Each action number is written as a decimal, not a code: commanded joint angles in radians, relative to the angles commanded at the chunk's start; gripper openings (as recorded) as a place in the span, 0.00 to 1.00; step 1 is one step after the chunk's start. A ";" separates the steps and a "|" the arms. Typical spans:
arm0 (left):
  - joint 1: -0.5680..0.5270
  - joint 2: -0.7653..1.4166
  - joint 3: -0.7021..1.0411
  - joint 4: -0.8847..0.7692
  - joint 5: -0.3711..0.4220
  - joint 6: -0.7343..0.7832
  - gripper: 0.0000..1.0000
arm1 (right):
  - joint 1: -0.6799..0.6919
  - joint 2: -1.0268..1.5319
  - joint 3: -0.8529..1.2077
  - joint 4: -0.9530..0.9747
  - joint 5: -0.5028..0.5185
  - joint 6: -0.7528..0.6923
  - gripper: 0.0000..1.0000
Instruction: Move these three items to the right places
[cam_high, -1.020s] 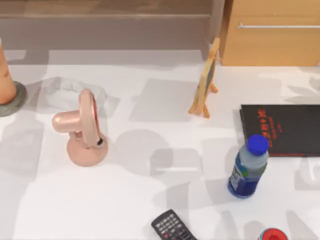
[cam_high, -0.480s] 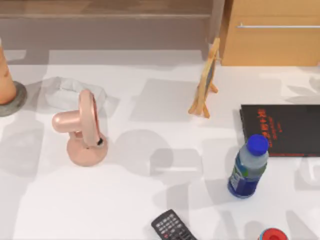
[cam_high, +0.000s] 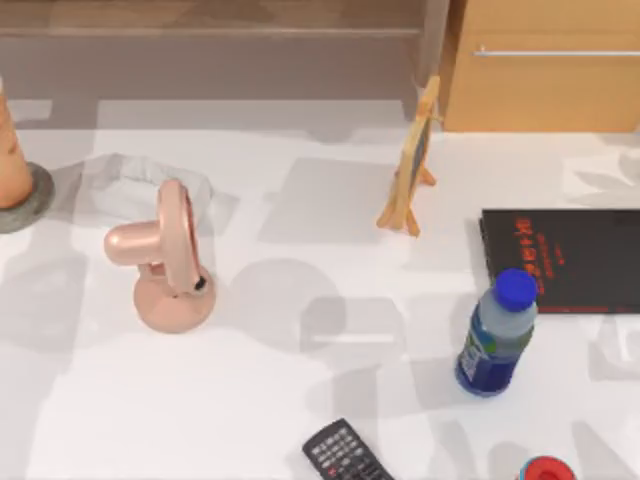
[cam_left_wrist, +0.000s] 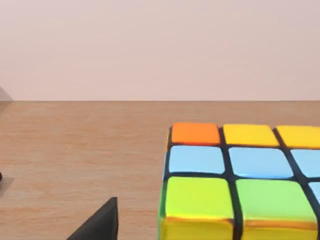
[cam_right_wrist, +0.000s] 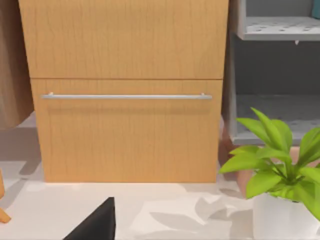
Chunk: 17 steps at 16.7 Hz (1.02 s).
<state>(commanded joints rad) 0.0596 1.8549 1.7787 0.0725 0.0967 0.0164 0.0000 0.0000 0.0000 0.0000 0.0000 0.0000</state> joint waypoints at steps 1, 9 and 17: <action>0.001 -0.012 -0.013 0.004 0.001 0.000 1.00 | 0.000 0.000 0.000 0.000 0.000 0.000 1.00; -0.002 -0.063 -0.083 0.019 0.004 -0.001 1.00 | 0.000 0.000 0.000 0.000 0.000 0.000 1.00; -0.005 -0.337 -0.307 0.036 -0.018 -0.011 1.00 | 0.000 0.000 0.000 0.000 0.000 0.000 1.00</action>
<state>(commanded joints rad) 0.0550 1.5176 1.4717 0.1082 0.0787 0.0051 0.0000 0.0000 0.0000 0.0000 0.0000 0.0000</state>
